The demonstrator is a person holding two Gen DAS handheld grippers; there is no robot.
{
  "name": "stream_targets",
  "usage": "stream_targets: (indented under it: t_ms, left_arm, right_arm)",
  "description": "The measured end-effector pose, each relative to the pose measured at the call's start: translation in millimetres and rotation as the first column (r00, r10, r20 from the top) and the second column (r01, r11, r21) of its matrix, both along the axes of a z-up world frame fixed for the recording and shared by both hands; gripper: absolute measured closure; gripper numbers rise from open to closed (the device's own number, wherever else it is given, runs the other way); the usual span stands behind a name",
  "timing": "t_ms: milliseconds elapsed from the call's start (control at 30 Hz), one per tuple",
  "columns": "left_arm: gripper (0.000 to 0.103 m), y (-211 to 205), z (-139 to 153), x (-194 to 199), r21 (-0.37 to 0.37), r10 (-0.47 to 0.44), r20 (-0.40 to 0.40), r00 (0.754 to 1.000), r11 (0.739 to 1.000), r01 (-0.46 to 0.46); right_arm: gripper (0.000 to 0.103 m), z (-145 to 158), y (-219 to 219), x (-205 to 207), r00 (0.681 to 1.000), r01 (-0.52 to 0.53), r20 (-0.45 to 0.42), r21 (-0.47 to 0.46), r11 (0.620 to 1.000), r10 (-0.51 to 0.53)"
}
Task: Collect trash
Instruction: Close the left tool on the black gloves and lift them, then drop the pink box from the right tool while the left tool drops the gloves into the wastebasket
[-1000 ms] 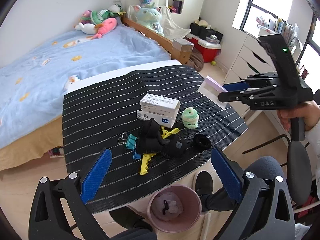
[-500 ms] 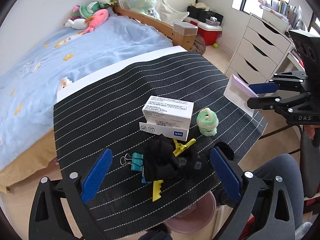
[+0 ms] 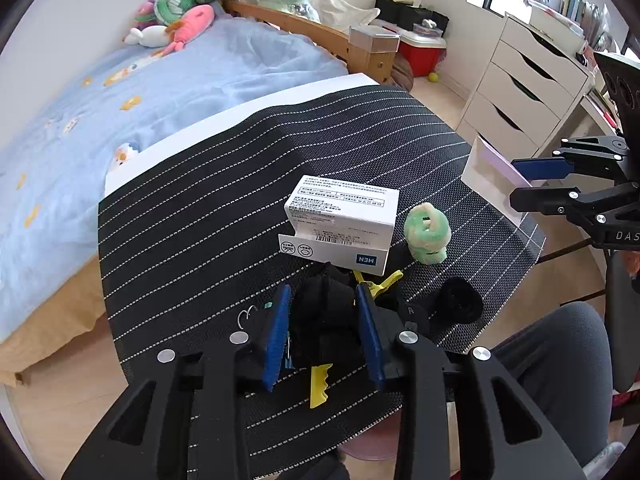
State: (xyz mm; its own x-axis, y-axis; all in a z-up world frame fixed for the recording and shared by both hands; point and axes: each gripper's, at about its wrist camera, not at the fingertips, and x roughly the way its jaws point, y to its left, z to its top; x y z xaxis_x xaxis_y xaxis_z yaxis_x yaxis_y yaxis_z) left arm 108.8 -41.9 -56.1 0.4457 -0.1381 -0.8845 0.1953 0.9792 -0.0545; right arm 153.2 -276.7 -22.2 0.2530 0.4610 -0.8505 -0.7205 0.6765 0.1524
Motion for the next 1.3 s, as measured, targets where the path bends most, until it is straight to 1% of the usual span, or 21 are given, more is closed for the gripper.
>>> stream_targets:
  t_ms: [33,100,233,500,733,1000,1300]
  left_arm:
    - [0.077,0,0,0,0.001,0.000,0.002,1.000,1.000,0.000]
    - [0.081,0,2,-1,-0.002,0.001,0.007,1.000,1.000,-0.001]
    - [0.084,-1,5,-3,-0.012,-0.003,0.017,1.000,1.000,0.003]
    - [0.085,-2,23,-14,-0.026,0.000,0.059,0.998,1.000,0.002]
    - [0.085,-2,44,-34,-0.022,0.004,0.102,0.995,1.000,-0.002]
    - [0.085,-1,58,-71,-0.024,0.020,0.154,0.988,1.000,-0.016]
    - [0.085,-5,64,-110,-0.030,0.029,0.191,0.981,0.999,-0.024]
  right_arm:
    - [0.067,0,0,0,1.000,0.000,0.001,0.000,1.000,0.000]
    - [0.067,0,2,0,1.000,-0.001,0.003,0.002,1.000,0.001]
    - [0.067,2,4,-1,1.000,-0.004,0.009,0.006,1.000,0.004]
    - [0.067,15,7,-9,0.999,-0.015,0.031,0.025,1.000,0.014]
    - [0.067,33,9,-26,0.998,-0.035,0.061,0.048,0.998,0.032]
    - [0.067,47,7,-60,0.994,-0.065,0.088,0.071,0.995,0.058]
    - [0.067,55,4,-105,0.989,-0.100,0.116,0.080,0.992,0.091]
